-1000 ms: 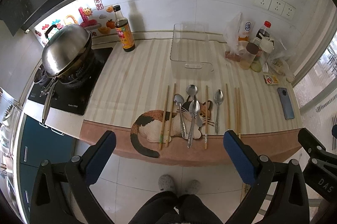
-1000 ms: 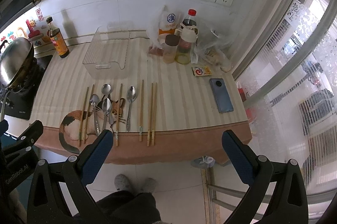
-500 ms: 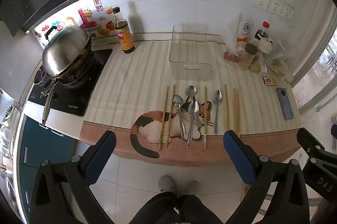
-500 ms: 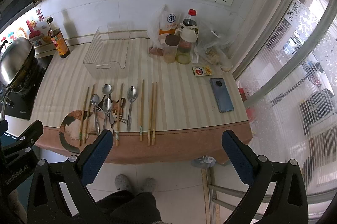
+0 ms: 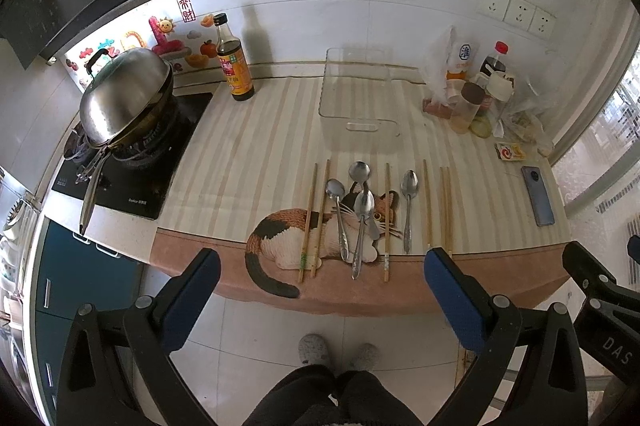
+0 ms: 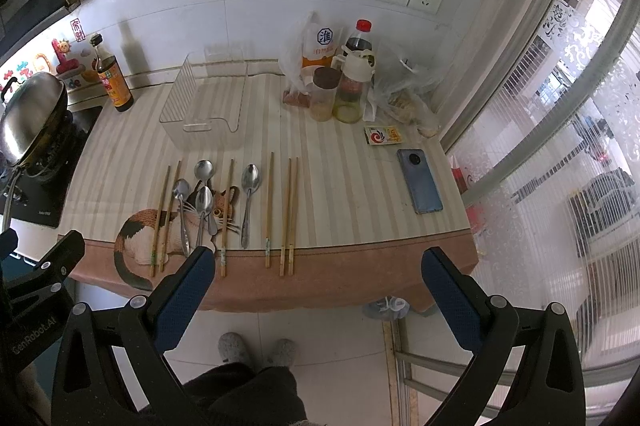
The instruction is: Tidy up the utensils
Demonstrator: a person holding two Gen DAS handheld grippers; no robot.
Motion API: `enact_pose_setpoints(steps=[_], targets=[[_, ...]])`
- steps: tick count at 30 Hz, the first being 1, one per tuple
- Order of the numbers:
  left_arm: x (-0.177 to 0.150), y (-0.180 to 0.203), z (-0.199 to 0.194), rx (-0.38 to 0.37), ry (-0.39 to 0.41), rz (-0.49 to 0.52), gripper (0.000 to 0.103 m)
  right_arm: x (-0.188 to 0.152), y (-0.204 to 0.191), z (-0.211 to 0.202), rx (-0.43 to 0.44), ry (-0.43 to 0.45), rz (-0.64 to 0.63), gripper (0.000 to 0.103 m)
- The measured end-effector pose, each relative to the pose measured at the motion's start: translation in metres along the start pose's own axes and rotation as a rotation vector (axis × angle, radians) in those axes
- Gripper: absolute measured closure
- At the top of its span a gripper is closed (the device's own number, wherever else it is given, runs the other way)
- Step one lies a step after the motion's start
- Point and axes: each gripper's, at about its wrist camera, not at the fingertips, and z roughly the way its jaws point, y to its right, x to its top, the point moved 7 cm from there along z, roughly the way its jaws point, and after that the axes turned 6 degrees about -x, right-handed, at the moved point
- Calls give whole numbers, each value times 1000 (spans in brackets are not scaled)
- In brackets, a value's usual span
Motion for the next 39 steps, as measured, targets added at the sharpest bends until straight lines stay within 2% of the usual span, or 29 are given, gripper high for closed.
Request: enact_pose_setpoints(steps=[26, 29, 34, 39], targets=[[-4, 6, -5, -2, 6, -1, 0, -1, 3, -1, 2, 7, 2, 0], [1, 6, -6, 20, 48, -10, 0, 1, 4, -1, 1, 10, 4, 0], [20, -13, 5, 142, 165, -37, 0, 8, 9, 12, 46, 26, 30, 0], [33, -48, 53, 185, 107, -65, 0, 13, 9, 54, 81, 11, 71, 0]])
